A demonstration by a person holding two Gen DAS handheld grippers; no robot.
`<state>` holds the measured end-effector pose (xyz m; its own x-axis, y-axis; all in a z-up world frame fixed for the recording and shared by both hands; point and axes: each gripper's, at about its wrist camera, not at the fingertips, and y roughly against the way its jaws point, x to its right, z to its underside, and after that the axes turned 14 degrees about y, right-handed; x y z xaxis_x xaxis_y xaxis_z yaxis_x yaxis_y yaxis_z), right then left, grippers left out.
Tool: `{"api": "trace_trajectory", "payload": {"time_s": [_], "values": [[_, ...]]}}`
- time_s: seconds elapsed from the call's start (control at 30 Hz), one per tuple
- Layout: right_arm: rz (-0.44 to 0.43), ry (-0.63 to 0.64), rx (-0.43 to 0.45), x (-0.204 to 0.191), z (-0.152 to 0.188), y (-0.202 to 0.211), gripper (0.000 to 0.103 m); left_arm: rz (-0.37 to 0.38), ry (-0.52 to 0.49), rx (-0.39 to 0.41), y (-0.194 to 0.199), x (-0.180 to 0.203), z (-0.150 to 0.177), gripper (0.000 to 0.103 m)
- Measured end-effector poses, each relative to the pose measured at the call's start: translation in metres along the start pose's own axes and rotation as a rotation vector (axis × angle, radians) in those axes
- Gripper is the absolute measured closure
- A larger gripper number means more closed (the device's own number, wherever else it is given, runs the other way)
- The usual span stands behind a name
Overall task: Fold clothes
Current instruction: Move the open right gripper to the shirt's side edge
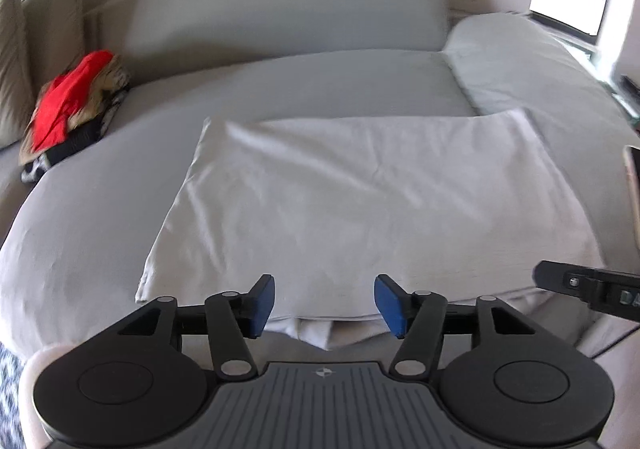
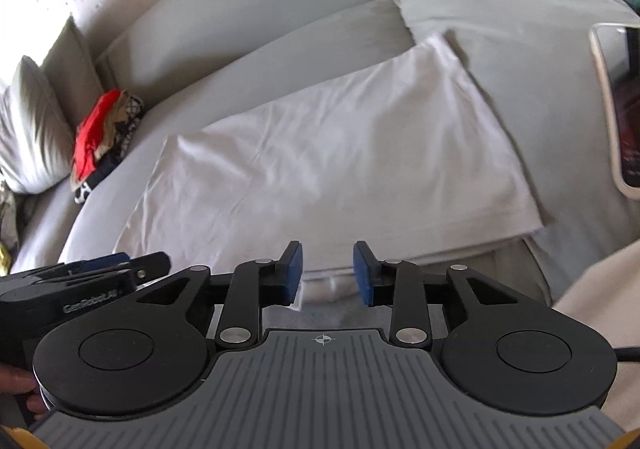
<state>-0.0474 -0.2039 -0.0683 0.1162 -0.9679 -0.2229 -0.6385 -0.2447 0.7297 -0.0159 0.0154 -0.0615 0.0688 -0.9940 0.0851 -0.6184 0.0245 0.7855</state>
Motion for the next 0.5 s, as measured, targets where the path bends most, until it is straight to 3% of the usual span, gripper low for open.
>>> {"api": "trace_trajectory", "payload": {"time_s": [0.17,0.37,0.5], "values": [[0.011,0.006,-0.016,-0.001,0.0,-0.016,0.068,-0.077,0.02,-0.044,-0.022,-0.009,0.01,0.044],[-0.015,-0.001,-0.06,0.001,0.011,-0.016,0.068,-0.068,-0.027,-0.079,-0.023,-0.006,0.018,0.044],[-0.089,-0.094,-0.138,0.009,0.024,-0.003,0.068,-0.046,-0.063,-0.178,-0.015,-0.006,0.026,0.045]]}}
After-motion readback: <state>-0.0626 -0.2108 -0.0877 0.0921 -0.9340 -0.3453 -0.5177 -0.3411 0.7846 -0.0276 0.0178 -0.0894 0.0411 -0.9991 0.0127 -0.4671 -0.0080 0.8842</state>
